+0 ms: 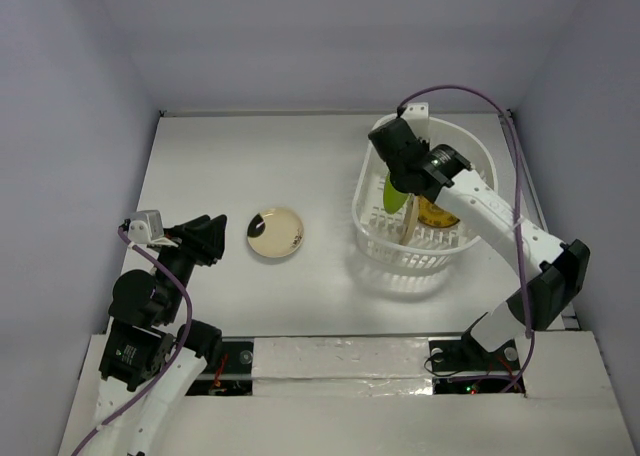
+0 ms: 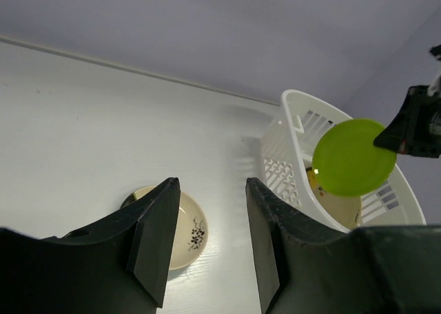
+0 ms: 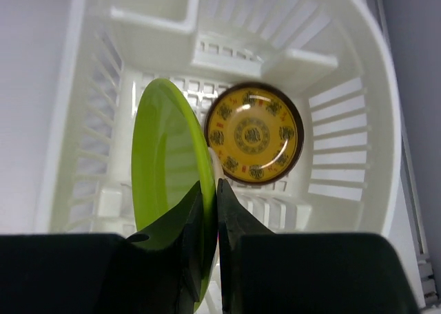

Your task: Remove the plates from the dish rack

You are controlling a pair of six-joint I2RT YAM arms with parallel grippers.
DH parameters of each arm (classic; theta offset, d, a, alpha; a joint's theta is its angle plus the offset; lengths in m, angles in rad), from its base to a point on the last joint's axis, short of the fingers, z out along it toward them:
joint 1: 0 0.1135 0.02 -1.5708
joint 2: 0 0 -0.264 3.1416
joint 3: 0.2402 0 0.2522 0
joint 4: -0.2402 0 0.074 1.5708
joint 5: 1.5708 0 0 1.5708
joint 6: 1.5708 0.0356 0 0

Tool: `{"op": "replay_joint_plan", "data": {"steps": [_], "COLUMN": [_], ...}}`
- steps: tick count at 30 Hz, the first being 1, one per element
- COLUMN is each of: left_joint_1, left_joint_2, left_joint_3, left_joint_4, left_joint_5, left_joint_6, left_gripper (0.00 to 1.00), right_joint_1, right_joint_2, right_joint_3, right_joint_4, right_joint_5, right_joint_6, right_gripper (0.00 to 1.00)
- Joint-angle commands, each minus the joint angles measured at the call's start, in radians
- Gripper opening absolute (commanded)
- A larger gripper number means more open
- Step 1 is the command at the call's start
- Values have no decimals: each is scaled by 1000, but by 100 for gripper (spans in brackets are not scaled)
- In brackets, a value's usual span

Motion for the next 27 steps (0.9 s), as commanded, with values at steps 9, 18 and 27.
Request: {"op": "replay_joint_plan", "data": {"steps": [9, 18, 27], "left_joint_1": [11, 11, 20], "left_joint_2": [9, 1, 15], "left_joint_3": [0, 2, 0], "left_joint_4": [42, 38, 36], "left_joint_5": [9, -16, -8], "left_joint_6": [4, -2, -1], "left_gripper": [41, 40, 40], "right_joint_1": [131, 252, 270], "right_joint_2": [-64, 200, 377], "right_joint_3": [138, 191, 164], "right_joint_4": [276, 533, 628], "right_joint_5": [-164, -494, -631], "right_joint_6": [-68, -7, 84], "right_gripper": [0, 0, 0]}}
